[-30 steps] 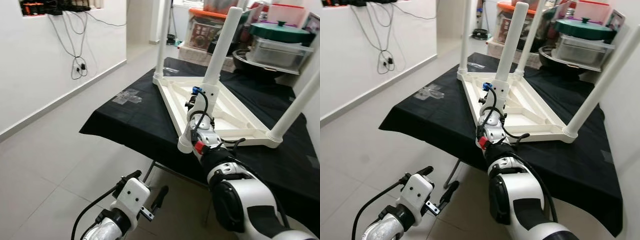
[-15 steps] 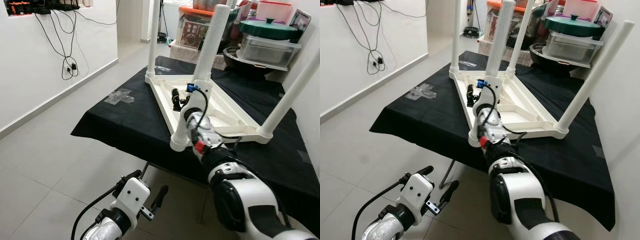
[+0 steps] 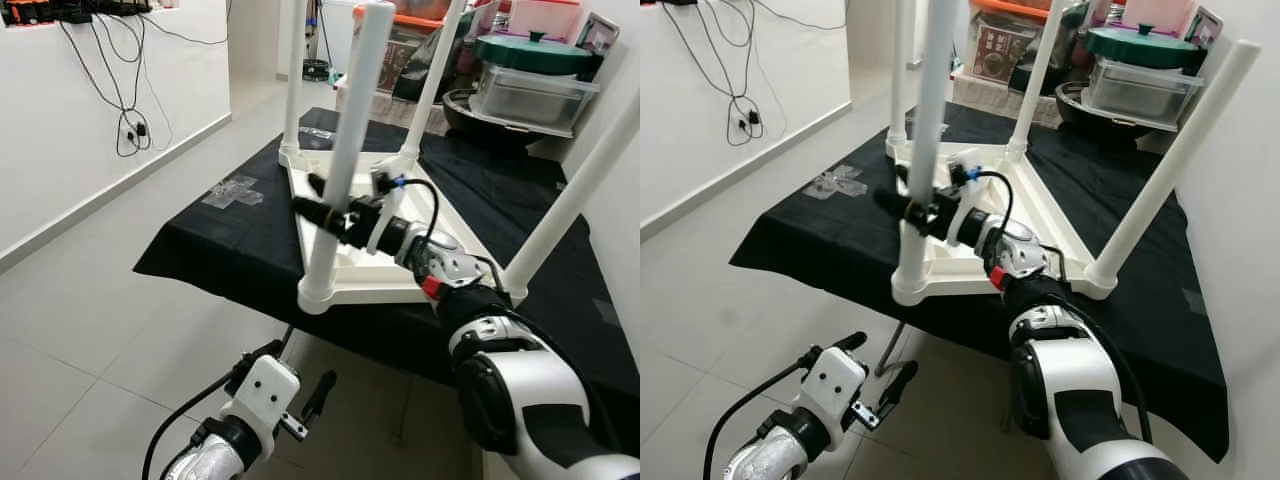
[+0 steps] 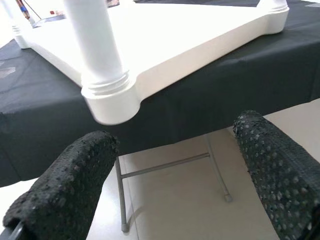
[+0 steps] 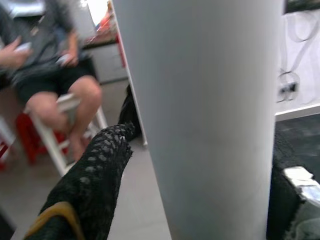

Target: Building children table

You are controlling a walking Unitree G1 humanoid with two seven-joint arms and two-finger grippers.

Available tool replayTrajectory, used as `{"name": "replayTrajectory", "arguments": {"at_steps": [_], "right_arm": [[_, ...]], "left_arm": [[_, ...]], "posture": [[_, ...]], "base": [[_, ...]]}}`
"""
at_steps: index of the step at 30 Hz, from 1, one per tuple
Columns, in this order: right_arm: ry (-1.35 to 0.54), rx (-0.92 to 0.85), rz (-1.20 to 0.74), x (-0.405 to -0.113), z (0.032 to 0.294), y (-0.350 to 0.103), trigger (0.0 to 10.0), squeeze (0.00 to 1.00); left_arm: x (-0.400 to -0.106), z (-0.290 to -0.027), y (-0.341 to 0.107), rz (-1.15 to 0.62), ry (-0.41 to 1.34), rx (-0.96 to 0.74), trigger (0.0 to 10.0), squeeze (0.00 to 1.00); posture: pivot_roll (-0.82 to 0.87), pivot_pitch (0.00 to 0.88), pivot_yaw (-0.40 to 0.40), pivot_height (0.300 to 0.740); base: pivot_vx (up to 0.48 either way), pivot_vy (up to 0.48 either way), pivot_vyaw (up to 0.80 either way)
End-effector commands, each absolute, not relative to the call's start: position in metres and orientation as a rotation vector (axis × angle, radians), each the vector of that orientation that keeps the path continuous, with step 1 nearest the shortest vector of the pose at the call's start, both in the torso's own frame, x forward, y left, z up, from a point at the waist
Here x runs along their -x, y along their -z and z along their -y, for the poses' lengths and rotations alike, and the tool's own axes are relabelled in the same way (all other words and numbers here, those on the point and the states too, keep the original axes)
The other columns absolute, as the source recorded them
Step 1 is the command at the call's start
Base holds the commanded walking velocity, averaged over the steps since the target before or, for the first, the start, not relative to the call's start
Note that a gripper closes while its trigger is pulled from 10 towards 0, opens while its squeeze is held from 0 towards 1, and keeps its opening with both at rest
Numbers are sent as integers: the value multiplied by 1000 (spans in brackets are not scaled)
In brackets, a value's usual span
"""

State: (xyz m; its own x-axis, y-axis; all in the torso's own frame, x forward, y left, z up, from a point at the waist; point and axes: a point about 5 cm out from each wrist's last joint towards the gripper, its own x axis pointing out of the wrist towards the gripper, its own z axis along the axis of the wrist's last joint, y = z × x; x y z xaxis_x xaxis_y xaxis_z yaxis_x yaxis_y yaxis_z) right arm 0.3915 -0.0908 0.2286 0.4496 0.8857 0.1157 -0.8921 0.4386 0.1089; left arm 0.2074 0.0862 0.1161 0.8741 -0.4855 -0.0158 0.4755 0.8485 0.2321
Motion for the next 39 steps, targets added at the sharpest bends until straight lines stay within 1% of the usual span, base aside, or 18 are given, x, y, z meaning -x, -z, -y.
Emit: {"name": "replayTrajectory", "arguments": {"at_steps": [1,3,4,9,11,12,15,16,17,18,20,23,25,31,32,34,35,39], "right_arm": [[-1159,-113,-7,-389,80,-220,4275,0],[-1159,-113,-7,-389,80,-220,4275,0],[-1149,-101,4,-389,75,-220,0,0],[-1067,-100,34,-393,70,-223,0,0],[-928,-91,45,-399,74,-226,0,0],[-928,-91,45,-399,74,-226,0,0],[-457,-95,37,-416,92,-230,0,0],[-457,-95,37,-416,92,-230,0,0],[-279,-100,22,-419,102,-229,0,0],[-279,-100,22,-419,102,-229,0,0],[-52,-107,0,-421,117,-227,0,0],[34,-104,-2,-421,122,-227,0,0],[211,-116,-13,-418,126,-224,0,0],[274,-138,-45,-414,112,-215,0,0],[216,-162,-39,-413,104,-215,10000,0],[181,-174,-26,-413,97,-216,10000,0],[93,-202,16,-413,90,-220,10000,1000],[-44,-250,121,-413,91,-226,10000,1000]], "left_arm": [[-206,-86,-112,27,507,-239,10000,0],[-206,-86,-112,27,507,-239,10000,0],[-206,-86,-112,27,507,-239,10000,0],[-206,-86,-112,26,507,-239,10000,0],[-205,-85,-111,26,509,-238,10000,0],[-205,-85,-111,26,509,-238,10000,0],[-206,-85,-111,25,512,-235,10000,0],[-206,-85,-111,25,512,-235,10000,0],[-206,-85,-112,26,513,-235,10000,0],[-206,-85,-112,26,513,-235,10000,0],[-206,-85,-112,25,514,-236,10000,0],[-206,-85,-111,25,514,-236,10000,0],[-206,-85,-112,27,513,-238,10000,0],[-207,-85,-112,28,511,-240,10000,0],[-207,-85,-112,28,510,-240,10000,0],[-207,-85,-112,29,510,-241,10000,0],[-207,-85,-112,28,510,-240,10000,0],[-207,-85,-112,27,509,-239,10000,0]], "posture": [[91,6,-135,740],[91,6,-135,740],[90,7,-134,740],[90,3,-135,740],[86,0,-134,740],[86,0,-134,740],[76,5,-128,740],[76,5,-128,740],[75,6,-127,740],[75,6,-127,740],[75,7,-128,740],[81,6,-129,740],[78,11,-128,740],[79,13,-132,740],[78,12,-130,740],[78,13,-130,740],[78,14,-130,740],[79,15,-131,740]], "base": [[0,0,0],[0,0,0],[0,0,0],[0,0,0],[0,0,0],[0,0,0],[0,0,0],[0,0,0],[0,0,0],[0,0,0],[0,0,0],[0,0,0],[0,0,0],[0,0,0],[0,0,0],[0,0,0],[0,0,0],[0,0,0]]}}
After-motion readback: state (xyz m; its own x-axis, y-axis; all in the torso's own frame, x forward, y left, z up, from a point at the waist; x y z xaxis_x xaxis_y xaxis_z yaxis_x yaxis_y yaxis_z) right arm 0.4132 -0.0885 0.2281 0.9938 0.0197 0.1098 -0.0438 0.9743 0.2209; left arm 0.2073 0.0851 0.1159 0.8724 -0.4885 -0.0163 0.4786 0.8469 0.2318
